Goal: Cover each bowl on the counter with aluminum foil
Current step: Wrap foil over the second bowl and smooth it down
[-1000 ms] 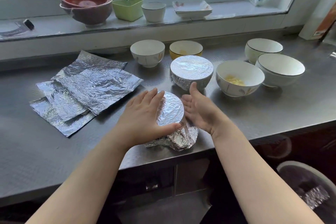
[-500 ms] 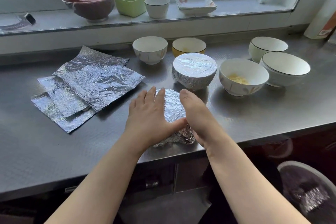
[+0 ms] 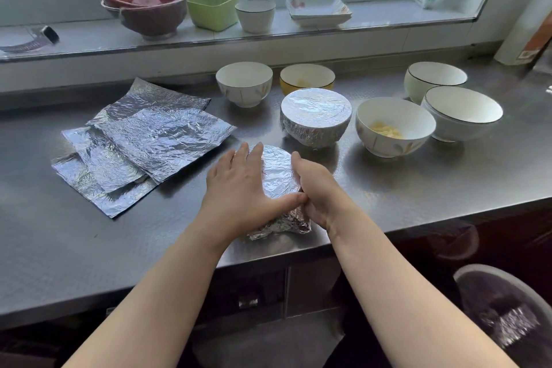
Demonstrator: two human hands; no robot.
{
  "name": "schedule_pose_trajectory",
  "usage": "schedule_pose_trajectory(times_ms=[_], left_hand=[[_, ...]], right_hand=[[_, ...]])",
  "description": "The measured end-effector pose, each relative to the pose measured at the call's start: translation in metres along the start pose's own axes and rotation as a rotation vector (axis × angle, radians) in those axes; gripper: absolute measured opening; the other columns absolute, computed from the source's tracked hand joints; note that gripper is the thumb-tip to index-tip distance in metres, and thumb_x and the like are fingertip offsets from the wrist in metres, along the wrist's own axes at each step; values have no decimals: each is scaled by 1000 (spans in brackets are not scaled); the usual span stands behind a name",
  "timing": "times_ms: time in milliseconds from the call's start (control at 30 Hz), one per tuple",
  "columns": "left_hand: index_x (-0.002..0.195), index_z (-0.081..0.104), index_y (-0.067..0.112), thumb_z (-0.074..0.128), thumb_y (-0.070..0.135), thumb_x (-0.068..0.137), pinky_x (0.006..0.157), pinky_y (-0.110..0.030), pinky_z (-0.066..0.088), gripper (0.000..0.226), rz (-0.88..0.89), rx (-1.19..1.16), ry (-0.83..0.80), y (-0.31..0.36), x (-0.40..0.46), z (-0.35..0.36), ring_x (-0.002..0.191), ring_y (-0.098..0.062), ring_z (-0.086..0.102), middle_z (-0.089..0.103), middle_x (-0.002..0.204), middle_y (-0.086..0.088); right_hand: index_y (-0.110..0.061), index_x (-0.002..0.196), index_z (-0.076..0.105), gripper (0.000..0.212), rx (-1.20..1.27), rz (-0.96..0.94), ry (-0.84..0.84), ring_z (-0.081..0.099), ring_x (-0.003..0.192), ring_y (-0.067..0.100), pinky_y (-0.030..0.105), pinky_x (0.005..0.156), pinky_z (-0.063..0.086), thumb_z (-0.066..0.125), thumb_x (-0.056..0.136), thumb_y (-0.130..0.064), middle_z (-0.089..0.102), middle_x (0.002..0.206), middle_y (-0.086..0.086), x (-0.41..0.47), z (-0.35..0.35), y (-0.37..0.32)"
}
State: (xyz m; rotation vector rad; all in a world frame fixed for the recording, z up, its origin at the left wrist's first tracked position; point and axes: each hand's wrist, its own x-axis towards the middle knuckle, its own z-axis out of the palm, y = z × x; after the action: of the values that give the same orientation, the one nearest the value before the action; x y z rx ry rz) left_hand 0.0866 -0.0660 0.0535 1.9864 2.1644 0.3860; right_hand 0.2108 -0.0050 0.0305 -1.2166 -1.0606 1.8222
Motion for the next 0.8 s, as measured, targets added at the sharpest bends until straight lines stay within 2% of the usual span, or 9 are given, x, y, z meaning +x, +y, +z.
schedule_pose_trajectory(times_ms=[33,67,133,233,400,467,533,700,800], left_hand=[[156,9,27,46,92,60,119,-42,9,122,3,-24,-16,-2,1,-1,150,-22,5,10,164,-2],[156,9,27,46,94,57,120,-42,9,125,9,-52,-31,-4,2,-2,150,-21,5,10,164,-2],[155,13,28,42,96,48,120,-45,13,130,21,-146,-37,-10,3,-6,150,-20,9,16,163,-2],[155,20,24,56,85,52,119,-46,22,124,-3,-360,-15,-18,0,-9,148,-18,19,25,160,-1],[151,23,30,61,81,63,118,-43,25,108,-75,-605,41,-25,-18,-5,147,-10,22,29,158,5],[151,24,31,58,76,74,117,-36,26,96,-89,-582,84,-24,-24,-5,147,-12,22,27,158,4],[152,22,29,48,73,78,117,-40,26,90,-87,-519,104,-24,-26,-6,147,-15,21,23,160,4],[156,10,24,24,80,79,122,-42,11,96,-119,-381,42,-33,-18,-12,150,-15,6,8,164,1],[157,7,25,16,81,81,122,-39,4,95,-17,-190,67,-30,-8,-19,151,-17,-2,0,165,-1]], right_hand=[[-9,102,66,42,22,14,-4,66,105,40,54,91,53,44,98,-45,70,115,15,1,0,1],[-7,104,66,43,47,22,2,61,112,46,61,97,47,44,98,-44,66,120,20,1,0,0],[-5,103,66,41,88,43,-20,68,98,37,47,90,54,38,104,-35,72,105,17,0,-2,-3],[-5,94,67,40,101,82,-145,71,78,24,33,75,56,35,105,-26,75,85,11,1,-6,-6],[-1,109,65,36,-38,65,-175,69,90,27,36,87,54,40,104,-26,71,103,16,8,-6,-18],[-1,105,65,33,-53,74,-192,70,82,23,34,84,55,41,103,-24,73,94,13,11,-7,-21],[-1,101,64,31,-58,77,-186,70,78,22,33,80,55,42,103,-22,72,89,12,12,-7,-23],[1,105,67,40,-119,-24,-95,59,95,36,45,88,43,58,93,-36,65,104,22,17,-12,-23],[6,127,55,40,-85,-112,-25,60,116,32,43,100,48,54,99,-23,61,127,21,9,-19,-29]])
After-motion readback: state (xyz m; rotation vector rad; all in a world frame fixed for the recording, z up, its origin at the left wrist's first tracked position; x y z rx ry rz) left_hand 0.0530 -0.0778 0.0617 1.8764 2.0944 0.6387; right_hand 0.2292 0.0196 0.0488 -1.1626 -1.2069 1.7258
